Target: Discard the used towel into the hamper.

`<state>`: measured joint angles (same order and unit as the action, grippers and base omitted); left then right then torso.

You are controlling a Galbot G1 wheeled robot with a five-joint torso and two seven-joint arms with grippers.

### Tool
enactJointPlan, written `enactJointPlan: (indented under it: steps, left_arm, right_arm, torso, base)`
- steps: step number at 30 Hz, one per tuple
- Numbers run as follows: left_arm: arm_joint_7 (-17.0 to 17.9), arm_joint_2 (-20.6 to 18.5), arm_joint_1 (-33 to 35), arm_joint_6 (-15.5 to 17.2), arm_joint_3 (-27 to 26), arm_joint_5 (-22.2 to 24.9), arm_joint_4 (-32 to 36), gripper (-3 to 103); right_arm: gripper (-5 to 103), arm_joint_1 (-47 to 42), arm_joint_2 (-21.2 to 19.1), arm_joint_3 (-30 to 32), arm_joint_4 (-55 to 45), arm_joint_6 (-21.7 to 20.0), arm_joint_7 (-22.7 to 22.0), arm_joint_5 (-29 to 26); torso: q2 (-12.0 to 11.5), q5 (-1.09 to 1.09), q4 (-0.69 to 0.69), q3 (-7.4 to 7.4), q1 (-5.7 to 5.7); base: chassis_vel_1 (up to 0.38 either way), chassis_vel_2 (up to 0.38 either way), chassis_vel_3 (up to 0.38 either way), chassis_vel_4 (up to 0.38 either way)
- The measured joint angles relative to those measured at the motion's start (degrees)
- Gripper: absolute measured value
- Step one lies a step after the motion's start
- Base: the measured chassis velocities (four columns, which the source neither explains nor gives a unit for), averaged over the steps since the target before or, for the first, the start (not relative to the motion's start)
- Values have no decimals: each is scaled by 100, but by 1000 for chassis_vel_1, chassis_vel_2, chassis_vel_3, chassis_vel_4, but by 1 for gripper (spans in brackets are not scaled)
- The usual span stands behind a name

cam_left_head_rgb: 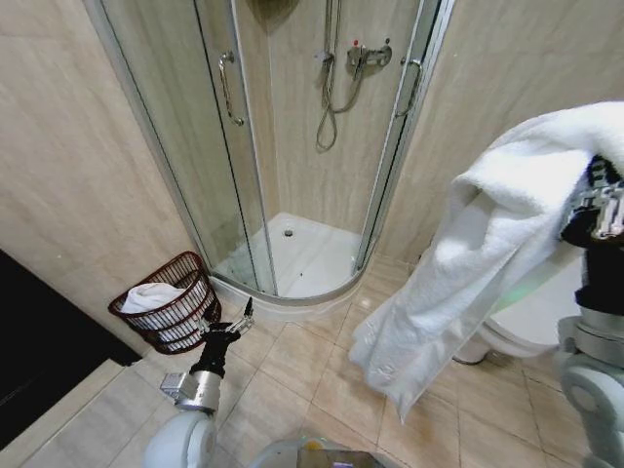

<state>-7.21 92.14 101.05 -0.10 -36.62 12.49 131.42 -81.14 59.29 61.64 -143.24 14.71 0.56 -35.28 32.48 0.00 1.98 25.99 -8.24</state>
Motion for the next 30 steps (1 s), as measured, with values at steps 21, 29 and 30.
enactJointPlan:
  steps: [21, 29, 30]
  left_arm:
    - [0, 0, 0, 0, 0, 0, 0, 100]
    - [0, 0, 0, 0, 0, 0, 0, 100]
    - [0, 0, 0, 0, 0, 0, 0, 100]
  right_arm:
    - [7, -14, -95, 156, 0, 18, 0, -129]
    - [7, -11, -191, 256, -1, -7, 19, -209]
    - [7, -11, -215, 277, -1, -13, 19, -219]
  torso:
    - [500, 0, 0, 297, -204]
    - [670, 0, 0, 390, -280]
    - [705, 0, 0, 410, -296]
  base:
    - [0, 0, 0, 0]
    - [0, 0, 0, 0]
    - [0, 0, 0, 0]
